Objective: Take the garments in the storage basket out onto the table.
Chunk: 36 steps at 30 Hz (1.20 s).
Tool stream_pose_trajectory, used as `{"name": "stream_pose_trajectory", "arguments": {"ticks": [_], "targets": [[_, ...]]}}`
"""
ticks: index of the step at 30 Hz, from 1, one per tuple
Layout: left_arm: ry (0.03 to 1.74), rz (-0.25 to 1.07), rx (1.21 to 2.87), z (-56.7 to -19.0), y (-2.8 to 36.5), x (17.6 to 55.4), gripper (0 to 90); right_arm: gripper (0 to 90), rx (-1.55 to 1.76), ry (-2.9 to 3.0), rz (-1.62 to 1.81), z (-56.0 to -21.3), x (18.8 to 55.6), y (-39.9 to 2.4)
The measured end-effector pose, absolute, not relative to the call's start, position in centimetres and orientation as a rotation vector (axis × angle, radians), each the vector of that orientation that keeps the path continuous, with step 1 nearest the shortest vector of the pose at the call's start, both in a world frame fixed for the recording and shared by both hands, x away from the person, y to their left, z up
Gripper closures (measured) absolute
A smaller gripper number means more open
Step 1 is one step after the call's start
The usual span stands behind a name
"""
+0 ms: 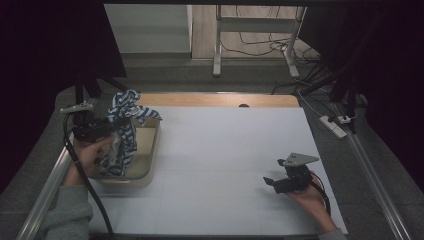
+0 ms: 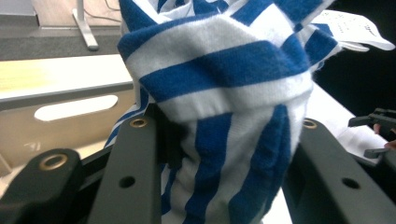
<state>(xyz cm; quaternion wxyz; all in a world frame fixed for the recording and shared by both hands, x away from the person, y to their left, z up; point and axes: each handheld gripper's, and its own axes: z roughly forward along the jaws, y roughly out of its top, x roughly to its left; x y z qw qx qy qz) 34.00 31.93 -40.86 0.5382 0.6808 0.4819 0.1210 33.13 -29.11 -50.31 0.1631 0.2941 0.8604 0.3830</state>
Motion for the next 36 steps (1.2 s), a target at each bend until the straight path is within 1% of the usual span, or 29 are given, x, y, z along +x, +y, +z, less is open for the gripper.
{"name": "stream_pose_trajectory", "arguments": {"ticks": [14, 20, 36], "targets": [[1.093, 0.298, 1.548, -39.9, 31.9, 33.3, 60.8, 11.5, 0.839, 2.453, 1.093, -50.3, 33.1, -29.1], [1.078, 0.281, 1.497, -39.8, 32.1, 33.1, 60.8, 11.5, 0.841, 2.454, 1.091, -50.3, 33.1, -29.1], [1.015, 0.285, 1.434, -38.6, 31.5, 32.3, 60.9, 11.7, 0.843, 2.453, 1.083, -50.4, 33.2, -29.0]]}}
